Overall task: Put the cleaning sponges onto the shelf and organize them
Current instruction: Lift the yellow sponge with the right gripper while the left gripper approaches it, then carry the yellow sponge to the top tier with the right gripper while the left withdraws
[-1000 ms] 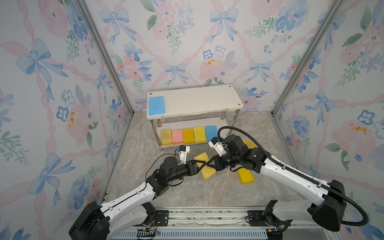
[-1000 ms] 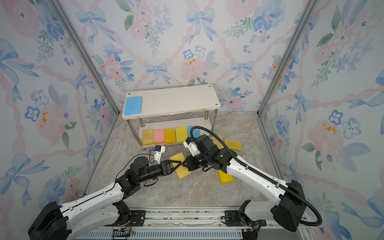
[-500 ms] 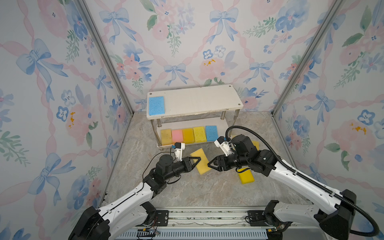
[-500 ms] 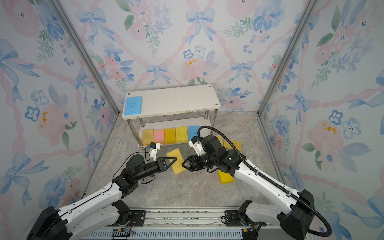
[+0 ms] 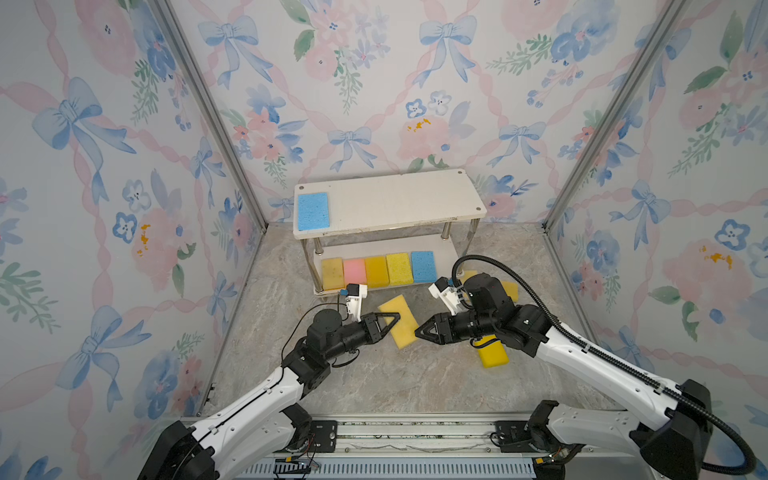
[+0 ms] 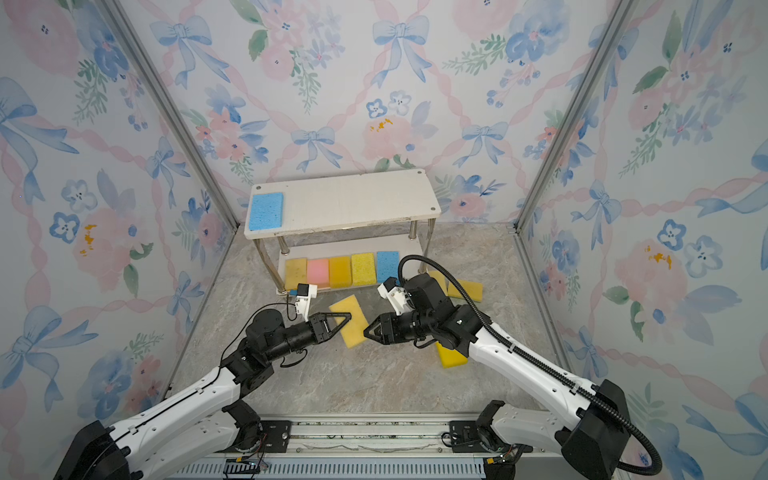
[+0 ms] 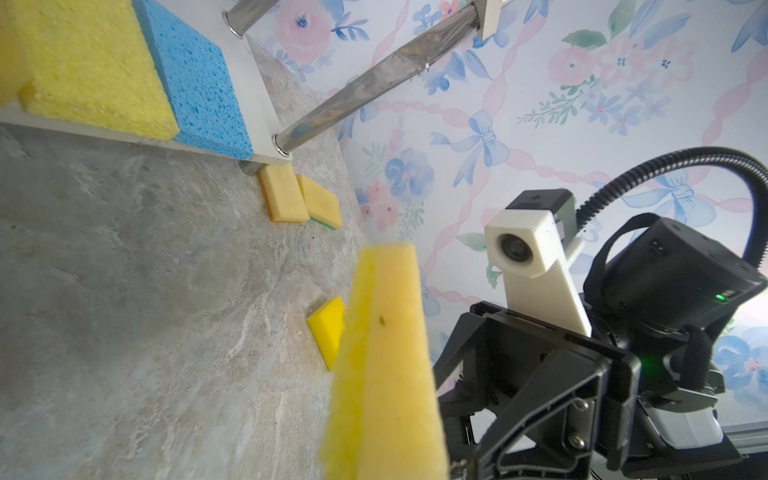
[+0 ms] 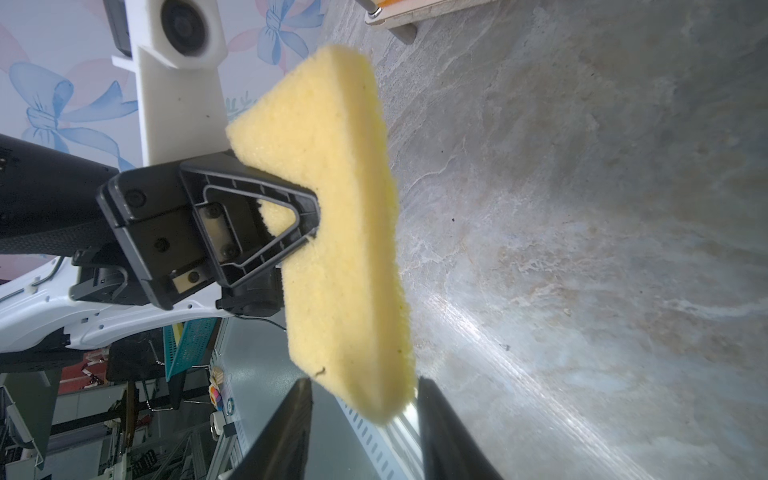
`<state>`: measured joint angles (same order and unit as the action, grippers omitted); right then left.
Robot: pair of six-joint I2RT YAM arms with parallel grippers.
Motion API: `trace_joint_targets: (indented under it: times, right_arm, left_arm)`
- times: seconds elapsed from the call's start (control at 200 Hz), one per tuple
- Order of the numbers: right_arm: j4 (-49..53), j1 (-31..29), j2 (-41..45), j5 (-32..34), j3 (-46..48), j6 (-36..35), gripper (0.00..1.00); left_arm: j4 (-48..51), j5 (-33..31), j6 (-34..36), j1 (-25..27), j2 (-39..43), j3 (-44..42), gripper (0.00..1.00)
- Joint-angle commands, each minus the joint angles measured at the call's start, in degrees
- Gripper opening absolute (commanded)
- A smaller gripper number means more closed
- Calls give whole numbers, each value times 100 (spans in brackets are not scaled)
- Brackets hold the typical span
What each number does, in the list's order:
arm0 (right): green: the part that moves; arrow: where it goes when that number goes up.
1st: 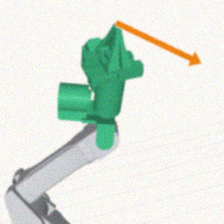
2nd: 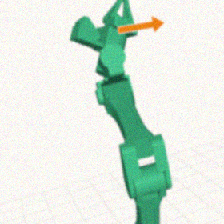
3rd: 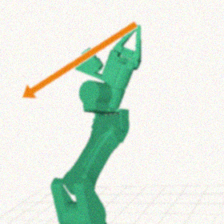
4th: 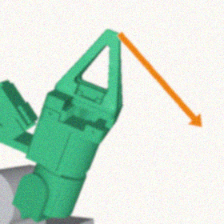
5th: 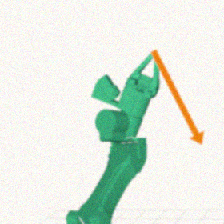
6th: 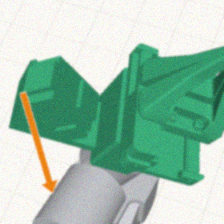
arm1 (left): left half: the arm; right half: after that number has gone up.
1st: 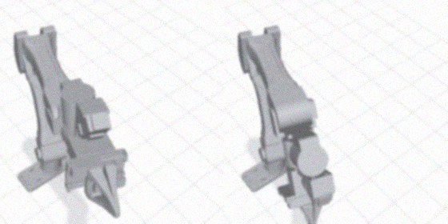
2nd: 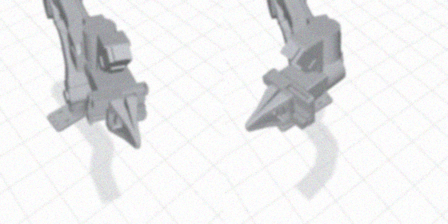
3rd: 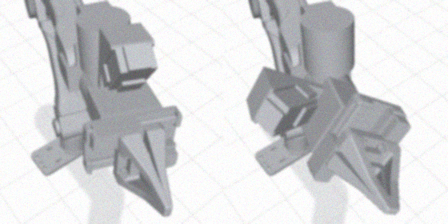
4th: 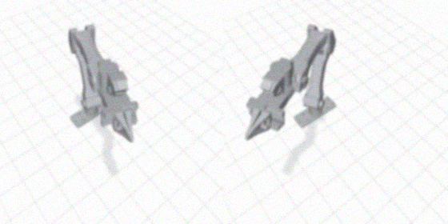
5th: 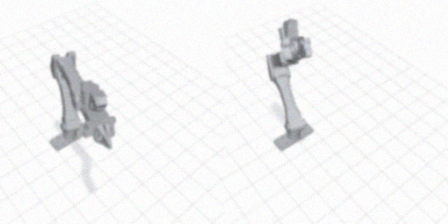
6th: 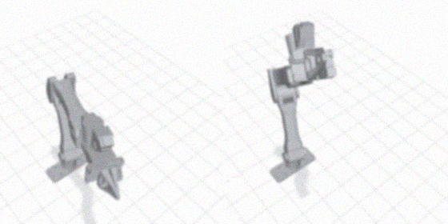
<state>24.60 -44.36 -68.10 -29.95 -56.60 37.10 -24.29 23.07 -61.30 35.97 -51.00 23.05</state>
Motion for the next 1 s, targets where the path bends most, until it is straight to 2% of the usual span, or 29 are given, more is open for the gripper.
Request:
trace_joint_targets:
  times: [0.0,0.2,0.36,0.695,0.72,0.765,0.865,0.995]
  right_arm:
    - [-140,-42,-72,-94,-18,12,42]
    - [-117,-30,-108,11,-9,-4,42]
    - [-231,-91,-187,-24,-34,25,36]
    - [-222,-117,-116,88,-79,25,8]
    - [-212,-117,-87,110,-84,30,6]
    - [-163,-109,-28,186,-88,25,6]
    - [-12,-42,153,354,-122,39,3]
    - [395,217,478,662,-339,38,3]
  left_arm:
    - [-70,84,-74,-54,109,95,0]
    - [-73,136,-120,-114,147,95,0]
    - [-69,142,-154,-125,147,115,0]
    - [-76,194,-181,-141,181,123,0]
    - [-68,211,-166,-142,186,132,7]
    - [-68,251,-138,-149,170,147,28]
    - [78,310,-48,-219,269,163,59]
    - [1074,-130,362,-371,715,272,84]
